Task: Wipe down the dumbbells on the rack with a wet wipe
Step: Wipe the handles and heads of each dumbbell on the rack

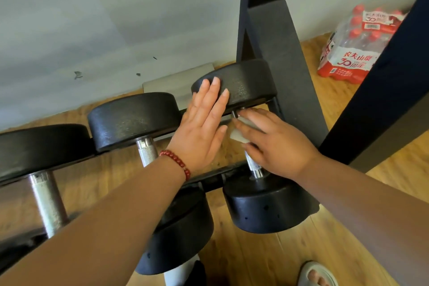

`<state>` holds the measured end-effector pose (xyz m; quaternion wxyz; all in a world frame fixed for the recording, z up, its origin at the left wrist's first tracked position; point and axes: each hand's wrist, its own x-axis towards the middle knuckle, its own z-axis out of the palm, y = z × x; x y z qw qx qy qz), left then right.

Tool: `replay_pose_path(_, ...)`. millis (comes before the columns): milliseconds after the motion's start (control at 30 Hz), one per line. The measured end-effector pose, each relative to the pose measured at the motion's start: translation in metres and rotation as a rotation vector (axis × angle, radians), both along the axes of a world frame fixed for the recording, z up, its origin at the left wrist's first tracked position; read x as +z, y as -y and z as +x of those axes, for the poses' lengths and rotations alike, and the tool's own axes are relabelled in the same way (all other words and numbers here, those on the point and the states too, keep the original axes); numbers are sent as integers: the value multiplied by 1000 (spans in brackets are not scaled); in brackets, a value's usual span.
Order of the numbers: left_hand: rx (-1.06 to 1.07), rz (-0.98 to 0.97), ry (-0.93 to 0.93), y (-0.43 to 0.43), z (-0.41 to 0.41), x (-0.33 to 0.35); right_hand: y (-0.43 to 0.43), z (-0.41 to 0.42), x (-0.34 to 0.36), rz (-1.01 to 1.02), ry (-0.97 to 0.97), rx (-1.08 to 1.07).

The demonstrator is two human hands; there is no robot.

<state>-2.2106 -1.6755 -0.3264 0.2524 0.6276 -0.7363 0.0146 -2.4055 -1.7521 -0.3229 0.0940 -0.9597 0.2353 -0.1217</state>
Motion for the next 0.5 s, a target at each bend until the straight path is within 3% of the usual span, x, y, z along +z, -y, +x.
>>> replay_pose_path(167,1,19,-256,-15,-2,-28,-4,0,-5,112,113,-47)
replay_pose_path(333,-9,-14,-270,-9,3,-34,-12,10,-2,295,279,-221)
replay_pose_path(500,-9,-32,-242,-8,5,-39,-20,19,12,659,422,-477)
